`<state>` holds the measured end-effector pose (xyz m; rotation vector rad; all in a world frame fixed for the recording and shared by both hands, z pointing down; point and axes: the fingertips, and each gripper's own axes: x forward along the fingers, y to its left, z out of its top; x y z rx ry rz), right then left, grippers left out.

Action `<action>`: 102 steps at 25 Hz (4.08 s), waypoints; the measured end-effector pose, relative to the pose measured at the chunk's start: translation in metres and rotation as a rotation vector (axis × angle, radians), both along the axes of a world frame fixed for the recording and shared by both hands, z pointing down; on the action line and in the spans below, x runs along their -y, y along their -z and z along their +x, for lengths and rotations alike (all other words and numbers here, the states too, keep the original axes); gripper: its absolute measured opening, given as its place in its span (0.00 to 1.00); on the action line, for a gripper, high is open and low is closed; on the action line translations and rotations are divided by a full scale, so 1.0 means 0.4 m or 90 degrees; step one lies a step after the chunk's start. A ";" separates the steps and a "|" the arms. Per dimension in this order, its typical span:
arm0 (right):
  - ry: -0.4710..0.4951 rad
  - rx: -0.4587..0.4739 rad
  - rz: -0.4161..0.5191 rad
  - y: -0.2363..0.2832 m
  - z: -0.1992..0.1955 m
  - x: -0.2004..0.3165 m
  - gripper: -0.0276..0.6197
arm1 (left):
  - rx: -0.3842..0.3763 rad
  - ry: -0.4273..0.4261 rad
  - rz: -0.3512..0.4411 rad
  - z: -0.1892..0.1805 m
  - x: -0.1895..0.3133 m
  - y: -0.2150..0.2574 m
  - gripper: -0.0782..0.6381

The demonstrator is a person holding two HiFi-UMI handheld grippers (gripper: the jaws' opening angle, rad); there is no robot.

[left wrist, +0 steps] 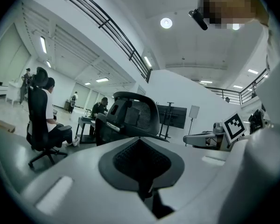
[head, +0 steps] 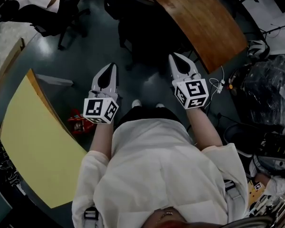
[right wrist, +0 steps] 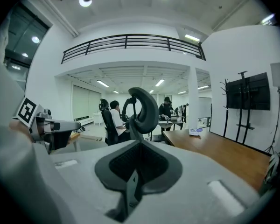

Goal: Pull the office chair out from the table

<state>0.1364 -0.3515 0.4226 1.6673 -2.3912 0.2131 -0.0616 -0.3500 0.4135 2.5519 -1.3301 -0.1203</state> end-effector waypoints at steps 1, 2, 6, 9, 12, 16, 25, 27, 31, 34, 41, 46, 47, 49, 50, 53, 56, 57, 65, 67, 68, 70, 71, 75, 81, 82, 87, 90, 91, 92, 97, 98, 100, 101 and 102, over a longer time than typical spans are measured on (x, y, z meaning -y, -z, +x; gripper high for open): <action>-0.006 0.000 -0.001 0.000 0.010 0.016 0.03 | -0.003 -0.010 -0.006 0.014 0.016 -0.007 0.13; -0.010 0.002 -0.005 -0.001 0.019 0.033 0.05 | -0.005 -0.020 -0.010 0.030 0.030 -0.013 0.13; 0.005 0.013 -0.011 0.008 0.038 0.117 0.12 | -0.008 -0.044 -0.020 0.099 0.103 -0.011 0.13; 0.033 0.012 -0.010 0.014 0.037 0.175 0.17 | -0.004 -0.069 -0.031 0.162 0.151 -0.004 0.26; 0.069 0.011 0.007 0.040 0.024 0.232 0.24 | 0.016 -0.075 -0.037 0.210 0.200 0.003 0.38; 0.125 -0.006 0.028 0.059 -0.006 0.297 0.31 | 0.013 -0.056 -0.075 0.243 0.260 -0.007 0.51; 0.255 0.002 0.077 0.098 -0.097 0.359 0.34 | 0.013 -0.019 -0.132 0.278 0.312 -0.032 0.52; 0.271 0.019 0.075 0.101 -0.109 0.368 0.30 | 0.026 -0.014 -0.132 0.285 0.313 -0.038 0.51; 0.292 0.082 0.047 0.102 -0.108 0.368 0.21 | 0.040 0.003 -0.124 0.285 0.308 -0.039 0.49; 0.304 0.092 0.039 0.101 -0.115 0.359 0.20 | 0.035 0.023 -0.120 0.280 0.299 -0.039 0.47; 0.347 0.105 0.025 0.109 -0.129 0.348 0.18 | -0.020 0.077 -0.110 0.280 0.278 -0.035 0.38; 0.381 0.111 0.028 0.120 -0.142 0.338 0.18 | -0.039 0.095 -0.114 0.284 0.260 -0.032 0.33; 0.388 0.114 0.026 0.120 -0.144 0.336 0.18 | -0.043 0.096 -0.114 0.284 0.255 -0.033 0.33; 0.396 0.115 0.021 0.122 -0.149 0.329 0.18 | -0.053 0.096 -0.115 0.284 0.244 -0.032 0.31; 0.397 0.116 0.019 0.124 -0.152 0.327 0.18 | -0.057 0.095 -0.115 0.284 0.239 -0.031 0.30; 0.399 0.119 0.011 0.123 -0.167 0.318 0.18 | -0.057 0.097 -0.112 0.273 0.224 -0.031 0.28; 0.402 0.119 0.007 0.122 -0.190 0.305 0.18 | -0.060 0.095 -0.112 0.250 0.210 -0.032 0.28; 0.401 0.120 0.008 0.124 -0.198 0.300 0.18 | -0.060 0.092 -0.113 0.241 0.205 -0.031 0.28; 0.393 0.124 0.014 0.124 -0.259 0.236 0.18 | -0.066 0.071 -0.106 0.174 0.141 -0.029 0.29; 0.398 0.125 0.010 0.122 -0.277 0.213 0.18 | -0.073 0.071 -0.105 0.155 0.121 -0.032 0.29; 0.398 0.126 0.009 0.121 -0.286 0.202 0.18 | -0.076 0.071 -0.104 0.145 0.112 -0.032 0.29; 0.398 0.126 0.006 0.121 -0.307 0.182 0.18 | -0.082 0.074 -0.102 0.123 0.096 -0.032 0.29; 0.398 0.125 0.004 0.120 -0.318 0.172 0.18 | -0.085 0.075 -0.101 0.113 0.086 -0.031 0.29; 0.397 0.122 -0.003 0.123 -0.351 0.136 0.18 | -0.097 0.075 -0.100 0.080 0.052 -0.024 0.33; 0.387 0.121 -0.005 0.126 -0.422 0.076 0.19 | -0.106 0.068 -0.107 0.000 -0.001 -0.019 0.31; 0.385 0.121 -0.005 0.127 -0.437 0.067 0.20 | -0.111 0.068 -0.108 -0.016 -0.009 -0.018 0.31; 0.368 0.122 -0.007 0.124 -0.498 0.035 0.20 | -0.117 0.055 -0.108 -0.081 -0.034 -0.019 0.31; 0.359 0.122 -0.008 0.125 -0.522 0.017 0.21 | -0.118 0.048 -0.105 -0.108 -0.048 -0.018 0.31; 0.356 0.123 -0.007 0.126 -0.529 0.012 0.21 | -0.117 0.047 -0.103 -0.115 -0.051 -0.018 0.31; 0.353 0.123 -0.007 0.125 -0.534 0.007 0.21 | -0.116 0.045 -0.101 -0.121 -0.055 -0.019 0.31; 0.341 0.131 -0.002 0.125 -0.548 -0.019 0.21 | -0.108 0.036 -0.087 -0.141 -0.076 -0.021 0.30; 0.341 0.131 -0.001 0.126 -0.552 -0.025 0.21 | -0.107 0.034 -0.084 -0.145 -0.081 -0.020 0.30; 0.342 0.126 -0.002 0.127 -0.561 -0.035 0.21 | -0.104 0.030 -0.081 -0.150 -0.092 -0.021 0.30; 0.341 0.124 -0.004 0.126 -0.565 -0.037 0.21 | -0.104 0.028 -0.082 -0.151 -0.096 -0.023 0.30; 0.341 0.123 -0.007 0.124 -0.567 -0.038 0.21 | -0.106 0.026 -0.084 -0.153 -0.099 -0.025 0.30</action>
